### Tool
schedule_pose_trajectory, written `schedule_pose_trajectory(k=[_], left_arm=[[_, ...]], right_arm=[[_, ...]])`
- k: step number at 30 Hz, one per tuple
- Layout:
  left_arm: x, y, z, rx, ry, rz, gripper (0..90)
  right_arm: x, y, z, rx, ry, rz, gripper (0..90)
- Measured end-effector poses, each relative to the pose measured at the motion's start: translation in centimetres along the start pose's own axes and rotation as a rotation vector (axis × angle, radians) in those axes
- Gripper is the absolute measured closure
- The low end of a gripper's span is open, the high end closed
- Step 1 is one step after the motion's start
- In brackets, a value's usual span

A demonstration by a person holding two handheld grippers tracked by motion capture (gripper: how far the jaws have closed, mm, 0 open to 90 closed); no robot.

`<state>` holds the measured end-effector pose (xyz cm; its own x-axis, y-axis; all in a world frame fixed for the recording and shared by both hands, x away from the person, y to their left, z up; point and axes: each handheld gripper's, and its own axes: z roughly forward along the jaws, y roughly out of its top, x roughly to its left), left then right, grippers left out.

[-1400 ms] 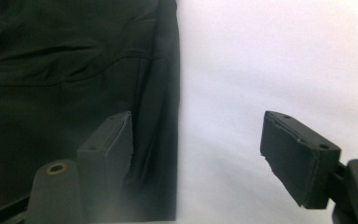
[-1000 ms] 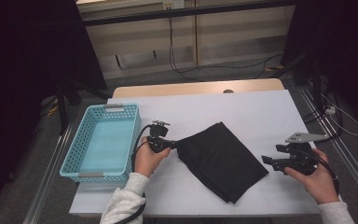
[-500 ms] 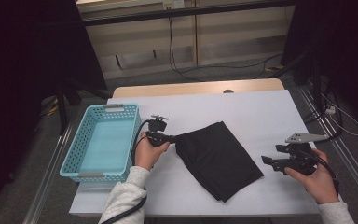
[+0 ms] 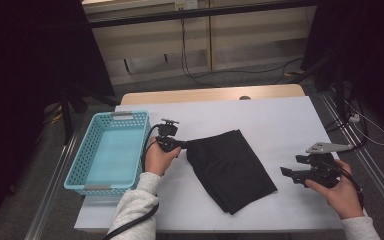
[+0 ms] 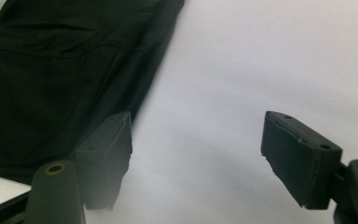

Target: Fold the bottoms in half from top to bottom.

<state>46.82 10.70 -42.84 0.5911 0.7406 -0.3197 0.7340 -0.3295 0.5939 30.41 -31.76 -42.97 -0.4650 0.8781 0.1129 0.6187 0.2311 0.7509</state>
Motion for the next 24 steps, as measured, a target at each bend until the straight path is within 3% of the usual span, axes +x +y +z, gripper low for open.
schedule_pose_trajectory(k=[19,24], left_arm=[[0.9,0.7,1.3,-0.010,0.044,-0.009,85.3],[1.1,1.1,1.6,-0.021,0.064,0.007,85.0]], right_arm=[[0.0,0.0,0.1,0.004,0.005,0.000,24.6],[0.0,-0.1,0.2,0.004,0.005,0.003,24.6]])
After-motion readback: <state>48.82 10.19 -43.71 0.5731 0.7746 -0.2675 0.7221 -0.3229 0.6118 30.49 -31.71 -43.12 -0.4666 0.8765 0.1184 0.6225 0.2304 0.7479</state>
